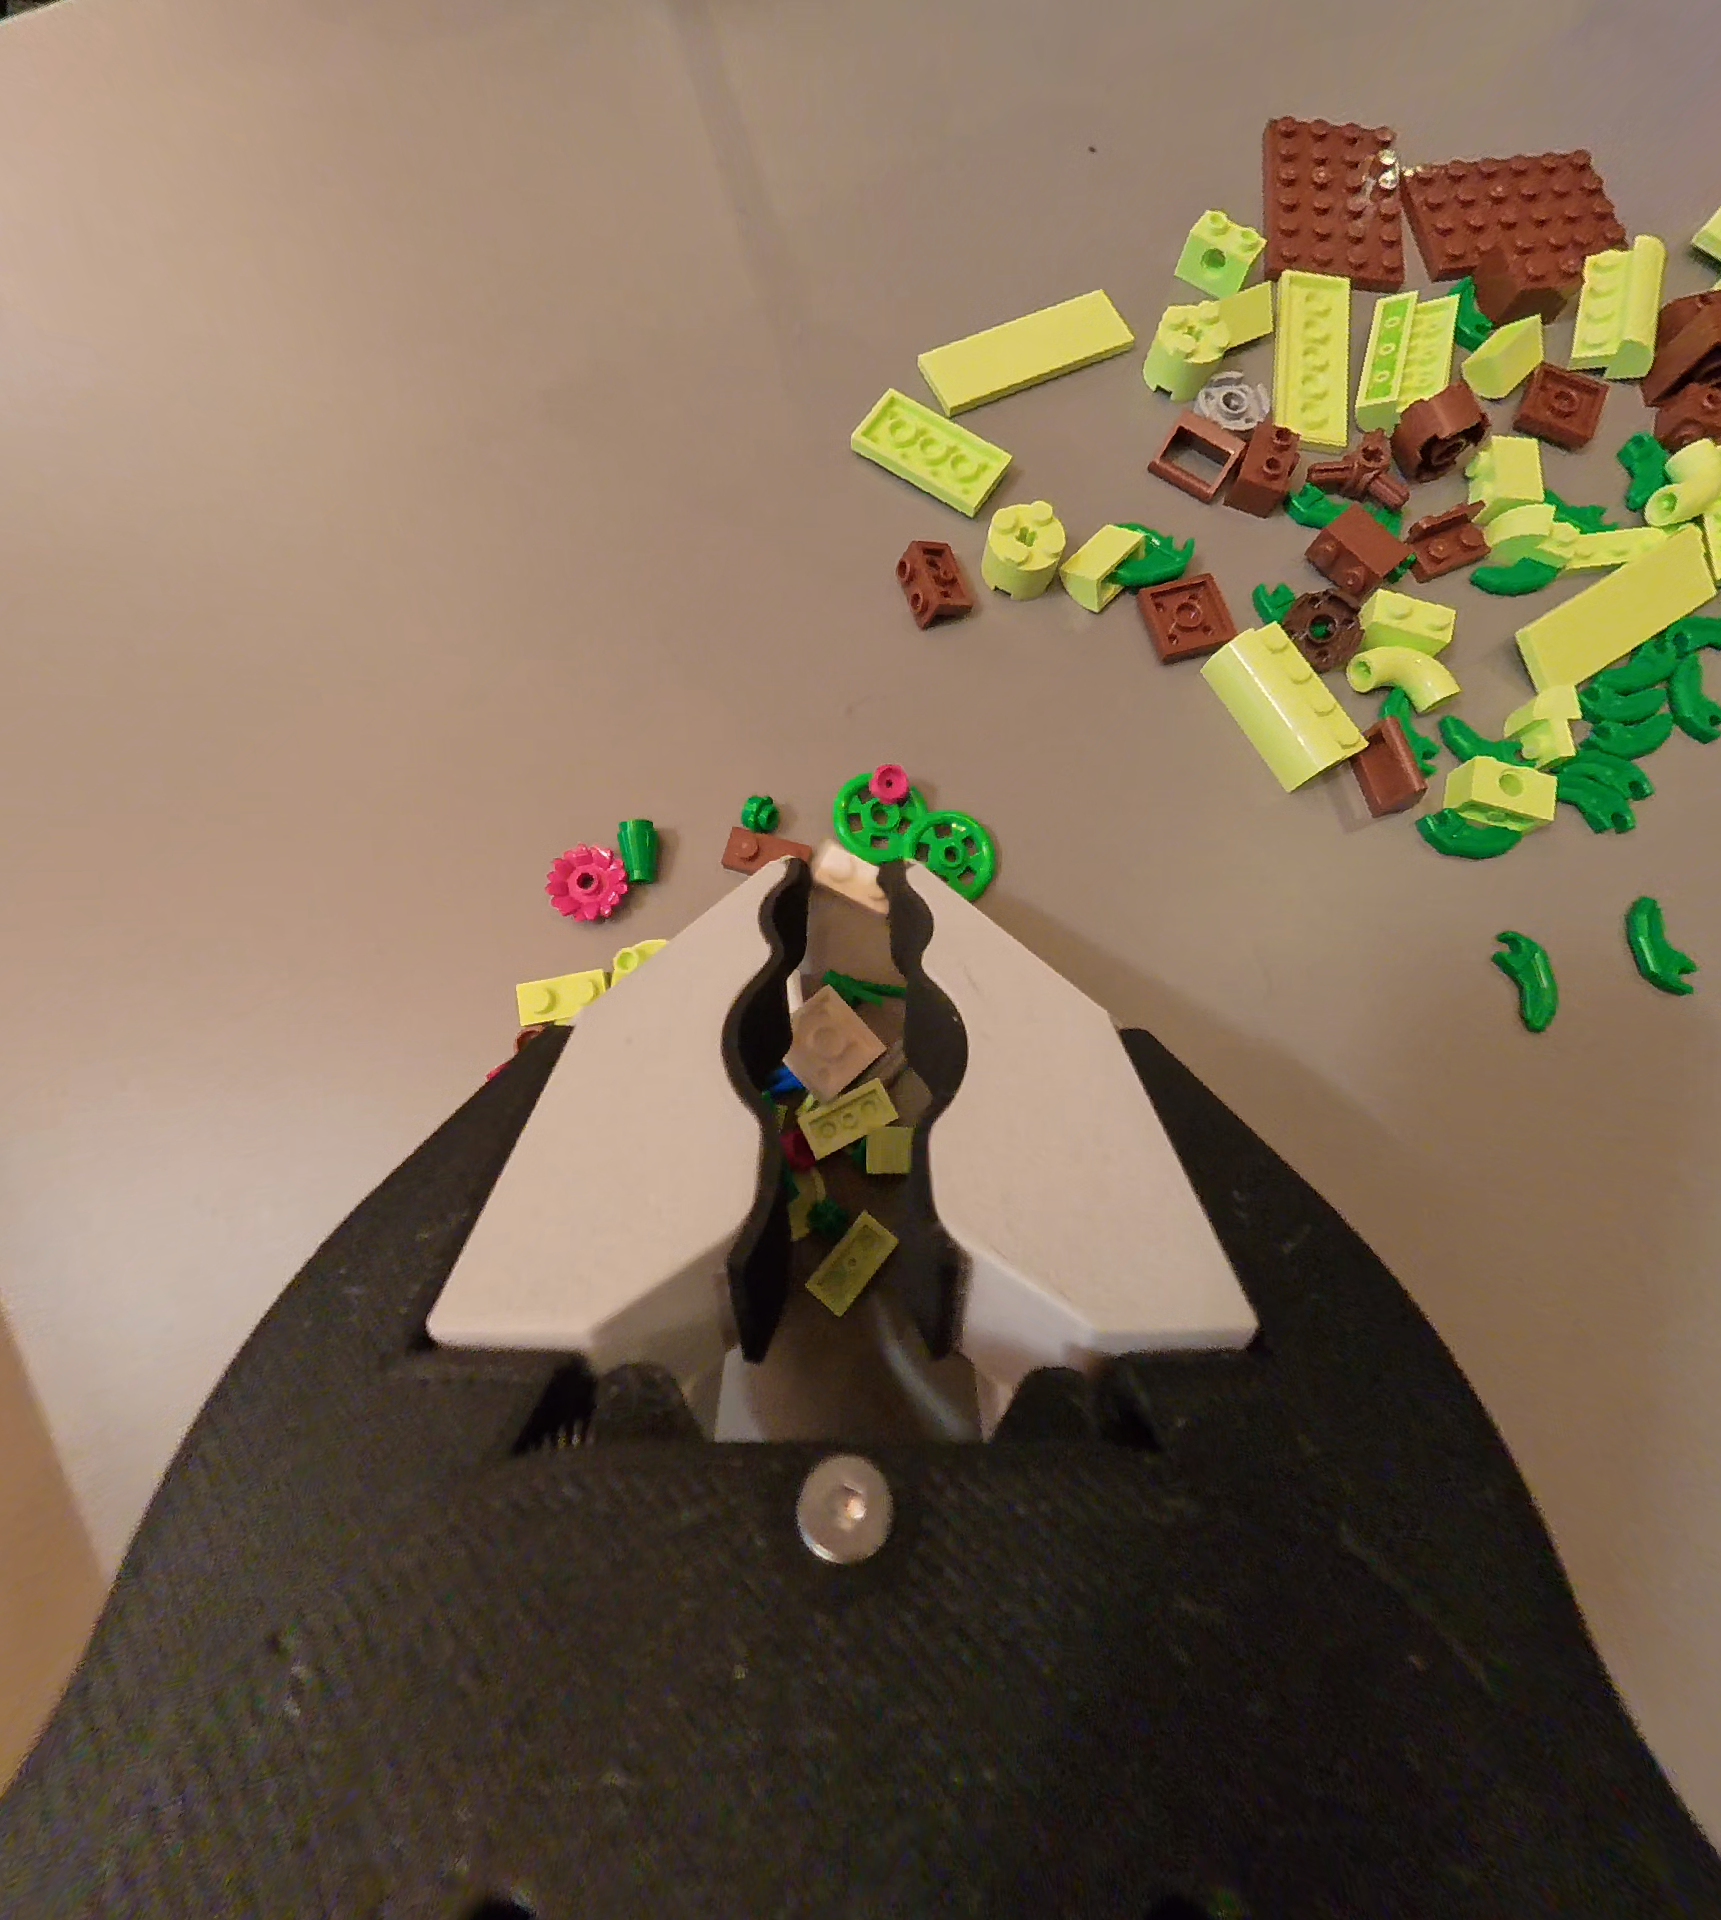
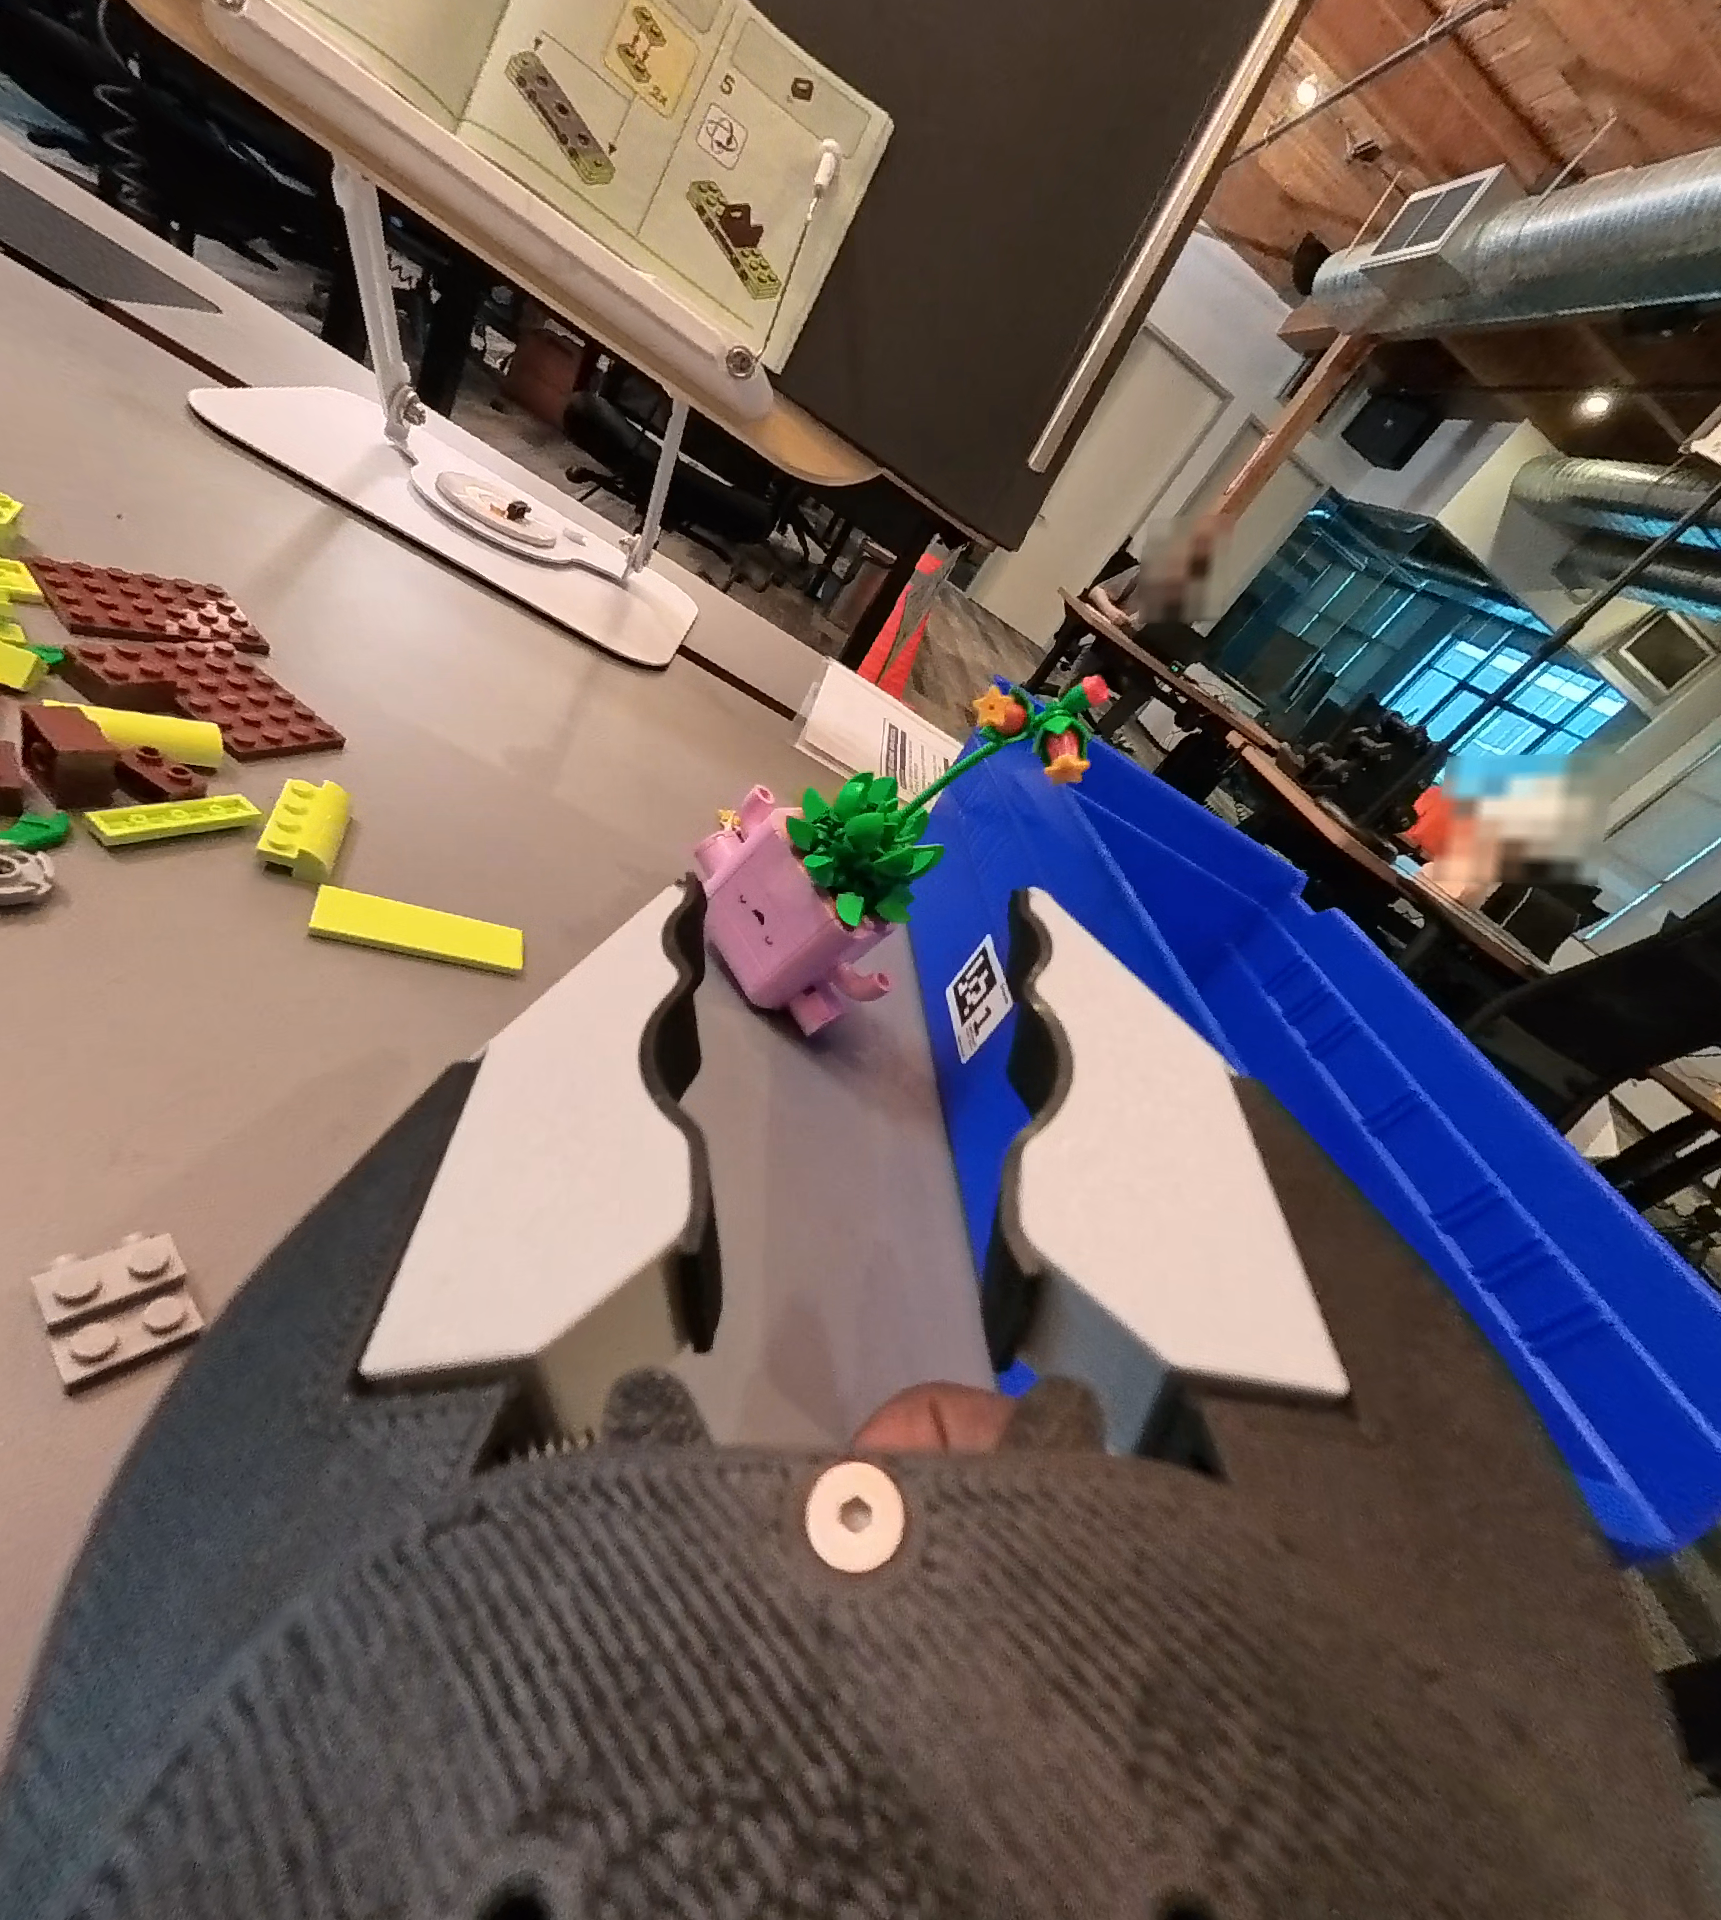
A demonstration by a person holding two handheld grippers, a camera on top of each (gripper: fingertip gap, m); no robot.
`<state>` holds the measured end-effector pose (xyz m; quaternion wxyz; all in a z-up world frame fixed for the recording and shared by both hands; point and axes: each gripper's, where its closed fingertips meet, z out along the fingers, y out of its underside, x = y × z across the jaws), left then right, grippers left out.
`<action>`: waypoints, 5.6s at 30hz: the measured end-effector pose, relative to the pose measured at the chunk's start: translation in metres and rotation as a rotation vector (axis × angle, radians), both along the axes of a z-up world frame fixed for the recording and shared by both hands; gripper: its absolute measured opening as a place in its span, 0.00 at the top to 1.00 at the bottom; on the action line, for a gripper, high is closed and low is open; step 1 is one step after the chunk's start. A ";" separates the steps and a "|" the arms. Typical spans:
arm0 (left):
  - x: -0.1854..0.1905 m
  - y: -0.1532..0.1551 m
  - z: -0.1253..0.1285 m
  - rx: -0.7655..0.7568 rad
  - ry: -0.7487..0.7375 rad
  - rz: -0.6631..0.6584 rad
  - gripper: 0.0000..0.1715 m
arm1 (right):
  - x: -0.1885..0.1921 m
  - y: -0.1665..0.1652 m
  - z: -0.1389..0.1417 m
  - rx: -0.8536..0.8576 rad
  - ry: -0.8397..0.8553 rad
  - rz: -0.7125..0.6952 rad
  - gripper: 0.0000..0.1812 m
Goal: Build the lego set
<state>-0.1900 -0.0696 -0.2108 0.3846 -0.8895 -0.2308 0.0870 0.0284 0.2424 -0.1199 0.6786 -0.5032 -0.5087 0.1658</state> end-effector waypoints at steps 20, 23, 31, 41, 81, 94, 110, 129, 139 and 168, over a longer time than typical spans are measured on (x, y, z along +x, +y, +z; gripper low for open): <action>0.034 0.014 0.004 0.027 -0.009 -0.212 0.82 | 0.000 -0.004 0.000 0.013 -0.002 0.019 0.69; 0.044 0.017 0.004 0.018 -0.011 -0.267 0.82 | 0.000 -0.003 0.000 0.009 0.002 0.018 0.69; 0.042 0.016 -0.003 -0.020 0.004 -0.256 0.82 | -0.003 -0.022 0.003 -0.058 0.030 0.170 0.84; 0.050 0.016 -0.003 -0.026 -0.006 -0.288 0.91 | -0.002 -0.024 0.006 -0.124 0.057 0.222 0.87; 0.258 0.189 0.024 0.009 -0.124 -0.795 0.88 | 0.061 -0.092 -0.055 -0.380 -0.426 0.659 0.72; 0.242 0.212 0.017 -0.015 -0.142 -0.874 0.81 | 0.074 -0.111 -0.089 -0.528 -0.659 0.742 0.83; 0.254 0.193 0.001 -0.115 -0.200 -0.938 0.83 | 0.069 -0.116 -0.091 -0.524 -0.714 0.857 0.93; 0.241 0.206 -0.004 -0.089 -0.145 -0.882 0.93 | 0.025 -0.098 -0.087 -0.488 -0.679 0.859 0.93; 0.241 0.206 -0.003 -0.061 -0.176 -0.883 0.96 | 0.021 -0.100 -0.089 -0.500 -0.700 0.868 0.92; 0.242 0.207 -0.004 -0.067 -0.135 -0.868 0.97 | 0.022 -0.098 -0.082 -0.543 -0.660 0.877 1.00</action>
